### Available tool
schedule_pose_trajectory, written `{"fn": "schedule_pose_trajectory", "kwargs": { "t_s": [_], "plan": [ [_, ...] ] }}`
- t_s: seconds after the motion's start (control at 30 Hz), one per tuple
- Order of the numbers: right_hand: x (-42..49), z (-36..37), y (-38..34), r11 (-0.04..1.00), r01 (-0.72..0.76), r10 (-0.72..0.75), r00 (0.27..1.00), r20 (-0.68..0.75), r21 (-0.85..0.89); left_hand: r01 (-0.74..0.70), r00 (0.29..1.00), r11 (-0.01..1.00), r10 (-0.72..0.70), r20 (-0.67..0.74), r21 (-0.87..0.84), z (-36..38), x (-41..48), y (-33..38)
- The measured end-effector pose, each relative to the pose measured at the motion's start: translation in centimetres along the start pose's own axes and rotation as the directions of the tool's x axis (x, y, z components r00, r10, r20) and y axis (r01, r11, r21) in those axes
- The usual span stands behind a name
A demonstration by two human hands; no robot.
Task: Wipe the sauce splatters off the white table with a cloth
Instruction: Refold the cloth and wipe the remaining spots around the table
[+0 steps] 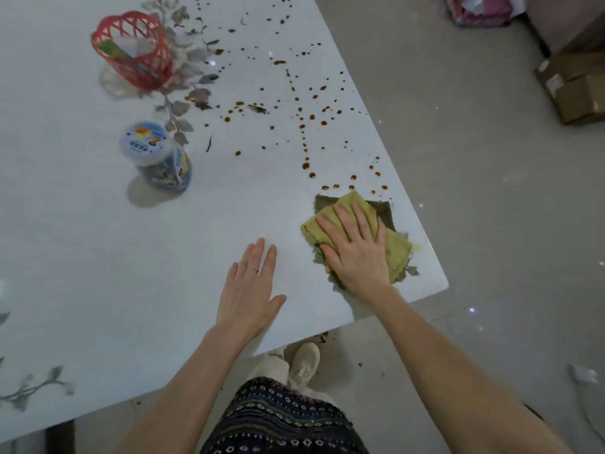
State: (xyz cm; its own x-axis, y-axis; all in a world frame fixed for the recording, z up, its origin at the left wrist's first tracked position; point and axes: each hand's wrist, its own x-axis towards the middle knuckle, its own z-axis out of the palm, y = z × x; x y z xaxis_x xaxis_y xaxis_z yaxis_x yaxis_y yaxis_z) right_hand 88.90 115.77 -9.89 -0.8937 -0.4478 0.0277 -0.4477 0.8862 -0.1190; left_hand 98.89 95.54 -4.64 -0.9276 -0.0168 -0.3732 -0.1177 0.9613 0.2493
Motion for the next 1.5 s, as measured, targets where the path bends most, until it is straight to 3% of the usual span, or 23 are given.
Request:
{"fn": "schedule_pose_trajectory", "kwargs": {
  "t_s": [0.13, 0.27, 0.37, 0.4, 0.53, 0.6, 0.7, 0.8, 0.87, 0.93, 1.0, 1.07, 1.23, 1.27, 1.4, 1.5],
  "plan": [
    [-2.3, 0.3, -0.7, 0.988, -0.151, 0.152, 0.988, -0.028, 0.026, -0.001, 0.998, 0.994, -0.005, -0.06, -0.112, -0.5, 0.1, -0.6],
    [-3.8, 0.9, -4.3, 0.996, 0.089, -0.089, 0.996, -0.001, 0.018, 0.057, 0.989, 0.968, -0.089, -0.121, -0.243, -1.1, 0.4, -0.5],
    [-0.9, 0.6, -2.7, 0.974, 0.223, -0.223, 0.975, 0.023, -0.023, 0.067, 0.985, 0.971, -0.1, -0.138, -0.228, -1.7, 1.1, -1.1],
    [0.3, 0.4, -1.6, 0.98, 0.198, -0.198, 0.98, 0.027, -0.031, 0.069, 0.985, 0.975, -0.101, -0.141, -0.213, -1.9, 1.4, -1.3],
    [2.5, -0.2, 1.3, 0.992, -0.123, 0.123, 0.992, 0.001, 0.021, 0.076, 0.985, 0.983, -0.1, -0.138, -0.17, -2.2, 2.1, -1.8],
    [1.0, 0.1, -0.5, 0.988, -0.154, 0.154, 0.988, -0.024, 0.009, 0.083, 0.988, 0.983, -0.102, -0.112, -0.166, -2.0, 2.0, -1.7],
    [-2.5, 0.5, -3.8, 0.998, 0.056, -0.056, 0.998, -0.019, 0.005, 0.09, 0.99, 0.988, -0.102, -0.1, -0.123, -1.4, 1.9, -1.4],
    [-1.9, 0.3, -2.0, 0.968, 0.251, -0.251, 0.968, 0.013, 0.017, 0.1, 0.99, 0.987, -0.111, -0.086, -0.123, -1.3, 1.9, -1.2],
    [0.5, 0.2, 0.2, 0.986, 0.164, -0.163, 0.986, 0.031, -0.014, 0.099, 0.99, 0.989, -0.109, -0.088, -0.114, -1.4, 1.9, -1.3],
    [2.2, -0.2, 1.7, 0.997, -0.072, 0.072, 0.997, 0.028, 0.009, 0.1, 0.99, 0.989, -0.11, -0.092, -0.107, -1.3, 1.9, -1.2],
    [2.1, 0.1, 0.4, 0.977, -0.213, 0.212, 0.977, 0.03, 0.027, 0.111, 0.989, 0.988, -0.121, -0.082, -0.109, -1.2, 1.8, -1.2],
    [0.4, 0.3, -2.5, 0.98, -0.197, 0.197, 0.98, 0.028, 0.016, 0.122, 0.988, 0.986, -0.132, -0.08, -0.117, -1.1, 1.7, -1.1],
    [-1.5, 0.1, -1.9, 0.99, 0.139, -0.139, 0.99, 0.002, 0.021, 0.113, 0.99, 0.987, -0.122, -0.074, -0.118, -1.0, 1.9, -1.2],
    [-0.9, -0.1, -0.7, 0.993, 0.12, -0.12, 0.993, -0.006, 0.008, 0.109, 0.991, 0.988, -0.117, -0.072, -0.108, -1.1, 1.8, -1.3],
    [-1.6, 0.0, -0.1, 0.98, -0.198, 0.199, 0.979, -0.042, 0.032, 0.116, 0.989, 0.989, -0.123, -0.075, -0.095, -1.1, 1.6, -1.3],
    [-5.4, 0.2, -1.3, 0.99, -0.133, 0.135, 0.99, -0.041, 0.035, 0.116, 0.988, 0.988, -0.125, -0.086, -0.101, -1.0, 1.6, -1.1]
  ]
}}
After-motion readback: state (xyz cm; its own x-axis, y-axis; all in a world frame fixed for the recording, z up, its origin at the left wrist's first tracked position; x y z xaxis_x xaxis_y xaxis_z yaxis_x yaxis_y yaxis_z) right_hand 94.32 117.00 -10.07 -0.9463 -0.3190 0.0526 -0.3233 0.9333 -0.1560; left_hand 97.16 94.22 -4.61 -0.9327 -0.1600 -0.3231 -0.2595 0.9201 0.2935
